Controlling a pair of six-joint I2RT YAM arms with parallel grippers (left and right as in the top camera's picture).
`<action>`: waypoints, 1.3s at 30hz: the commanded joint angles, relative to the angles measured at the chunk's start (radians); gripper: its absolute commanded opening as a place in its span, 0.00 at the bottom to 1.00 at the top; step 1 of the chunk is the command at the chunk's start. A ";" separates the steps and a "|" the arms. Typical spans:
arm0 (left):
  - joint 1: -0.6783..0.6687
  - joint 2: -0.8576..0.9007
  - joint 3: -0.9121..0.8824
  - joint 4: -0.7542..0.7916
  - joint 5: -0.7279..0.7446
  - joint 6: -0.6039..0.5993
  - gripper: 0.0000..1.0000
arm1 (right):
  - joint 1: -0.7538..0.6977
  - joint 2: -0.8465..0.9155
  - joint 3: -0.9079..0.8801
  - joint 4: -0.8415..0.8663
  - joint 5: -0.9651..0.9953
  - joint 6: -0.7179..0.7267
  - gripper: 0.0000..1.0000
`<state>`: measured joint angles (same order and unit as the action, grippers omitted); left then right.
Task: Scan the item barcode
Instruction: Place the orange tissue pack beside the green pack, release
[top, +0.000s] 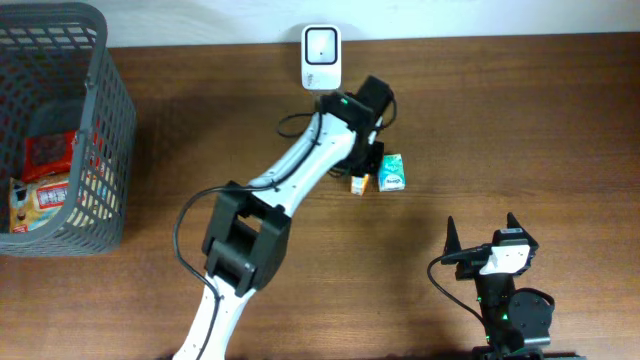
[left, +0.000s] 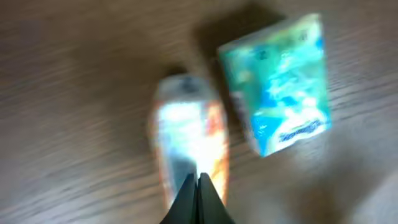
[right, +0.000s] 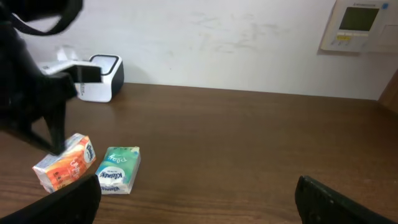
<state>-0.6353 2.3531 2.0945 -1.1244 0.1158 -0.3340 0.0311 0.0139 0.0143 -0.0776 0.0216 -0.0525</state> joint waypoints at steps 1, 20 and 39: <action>-0.026 0.006 -0.031 0.056 -0.003 0.002 0.00 | -0.006 -0.007 -0.009 -0.002 0.009 0.000 0.99; 0.028 0.162 0.113 -0.150 0.001 0.000 0.00 | -0.006 -0.007 -0.009 -0.002 0.009 0.000 0.98; 0.025 0.218 0.306 -0.114 -0.079 -0.022 0.03 | -0.006 -0.007 -0.009 -0.002 0.009 0.000 0.98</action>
<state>-0.6315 2.5614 2.3005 -1.1820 0.0444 -0.3500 0.0311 0.0139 0.0143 -0.0776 0.0216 -0.0536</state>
